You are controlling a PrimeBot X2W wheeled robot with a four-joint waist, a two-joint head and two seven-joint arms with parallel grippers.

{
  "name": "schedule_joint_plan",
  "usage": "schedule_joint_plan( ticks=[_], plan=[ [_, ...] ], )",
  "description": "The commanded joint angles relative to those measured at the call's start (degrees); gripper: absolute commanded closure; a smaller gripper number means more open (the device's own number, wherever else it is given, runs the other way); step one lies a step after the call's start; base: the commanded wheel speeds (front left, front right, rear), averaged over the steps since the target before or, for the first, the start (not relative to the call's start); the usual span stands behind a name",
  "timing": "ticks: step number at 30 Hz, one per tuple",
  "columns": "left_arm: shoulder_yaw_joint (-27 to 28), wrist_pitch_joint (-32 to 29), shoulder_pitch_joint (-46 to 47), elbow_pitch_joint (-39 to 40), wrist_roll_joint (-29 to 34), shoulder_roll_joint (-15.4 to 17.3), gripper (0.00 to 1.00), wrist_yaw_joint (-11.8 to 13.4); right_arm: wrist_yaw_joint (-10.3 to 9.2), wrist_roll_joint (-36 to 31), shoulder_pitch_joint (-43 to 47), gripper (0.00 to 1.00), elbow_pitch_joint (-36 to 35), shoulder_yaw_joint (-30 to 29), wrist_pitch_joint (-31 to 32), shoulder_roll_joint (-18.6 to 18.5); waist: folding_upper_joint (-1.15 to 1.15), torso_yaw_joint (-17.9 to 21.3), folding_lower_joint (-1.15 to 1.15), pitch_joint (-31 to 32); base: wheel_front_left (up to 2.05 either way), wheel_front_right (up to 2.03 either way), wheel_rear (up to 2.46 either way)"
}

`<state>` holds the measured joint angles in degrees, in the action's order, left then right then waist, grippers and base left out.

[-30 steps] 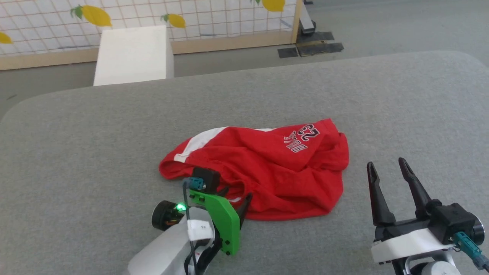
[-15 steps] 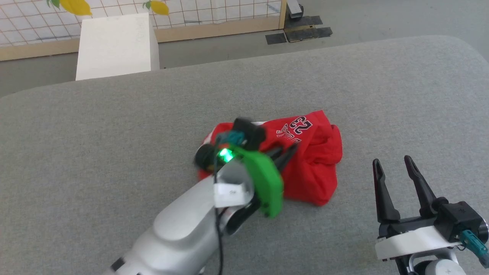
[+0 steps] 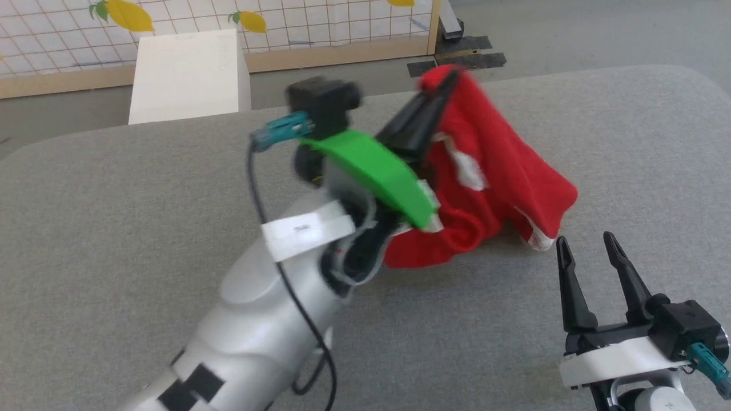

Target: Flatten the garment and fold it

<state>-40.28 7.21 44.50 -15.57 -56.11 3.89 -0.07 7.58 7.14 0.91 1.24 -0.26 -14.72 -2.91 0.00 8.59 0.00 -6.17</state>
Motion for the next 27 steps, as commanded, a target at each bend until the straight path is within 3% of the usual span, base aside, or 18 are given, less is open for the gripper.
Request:
schedule_joint_plan(
  ticks=[1, 8, 12, 13, 14, 15, 21, 25, 27],
  plan=[
    [1.09, -0.02, -2.94, -1.60, -0.40, 2.57, 1.00, 1.94, -0.09, 0.26, -0.24, 0.00, -0.08, 0.04, -0.28, 0.03, 0.00, -0.60, 0.00, -0.01, 0.00, 0.00, 0.00],
    [3.98, -3.61, -15.55, -10.57, -1.21, 13.80, 1.00, 11.72, -0.09, -0.28, -0.33, 0.00, -0.42, 0.16, -0.28, 0.03, 0.00, -2.39, 0.00, -0.23, 0.00, 0.00, 0.00],
    [4.77, -4.81, -20.47, -13.28, -2.86, 16.61, 1.00, 12.34, -0.09, -0.77, -0.41, 0.00, -0.51, 0.28, -0.28, 0.03, 0.00, -3.48, 0.00, -0.31, 0.00, 0.00, 0.00],
    [4.62, -4.95, -21.15, -13.51, -3.04, 16.94, 0.80, 11.79, -0.09, -0.90, -0.43, 0.00, -0.46, 0.29, -0.28, 0.03, 0.00, -3.74, 0.00, -0.28, 0.00, 0.00, 0.00],
    [4.73, -4.74, -21.85, -13.72, -3.31, 17.20, 0.20, 11.32, -0.09, -1.04, -0.43, 0.00, -0.38, 0.33, -0.28, 0.03, 0.00, -4.00, 0.00, -0.24, 0.00, 0.00, 0.00],
    [4.97, -4.09, -22.24, -13.84, -3.41, 17.34, 0.00, 11.06, -0.09, -1.16, -0.45, 0.00, -0.30, 0.37, -0.28, 0.03, 0.00, -4.20, 0.00, -0.18, 0.00, 0.00, 0.00],
    [7.91, 4.01, -25.62, -12.28, -4.76, 16.32, 0.00, 7.45, -0.09, -2.12, -0.05, 0.00, 0.36, 0.76, -0.28, 0.03, 0.00, -5.01, 0.00, 1.06, 0.00, 0.00, 0.00],
    [11.61, 7.60, -28.38, -8.64, -0.72, 15.55, 0.00, 7.76, -0.09, -3.49, -0.13, 0.00, 1.60, 1.04, 0.61, 0.03, 0.00, -5.76, 0.00, 1.70, 0.00, 0.00, 0.00],
    [16.39, 7.73, -29.88, -4.05, 4.44, 14.25, 0.00, 8.47, -0.09, -4.16, -0.87, 0.00, 2.39, 1.20, 2.30, 0.03, 0.00, -6.42, 0.00, 1.41, 0.00, 0.00, 0.00]
  ],
)
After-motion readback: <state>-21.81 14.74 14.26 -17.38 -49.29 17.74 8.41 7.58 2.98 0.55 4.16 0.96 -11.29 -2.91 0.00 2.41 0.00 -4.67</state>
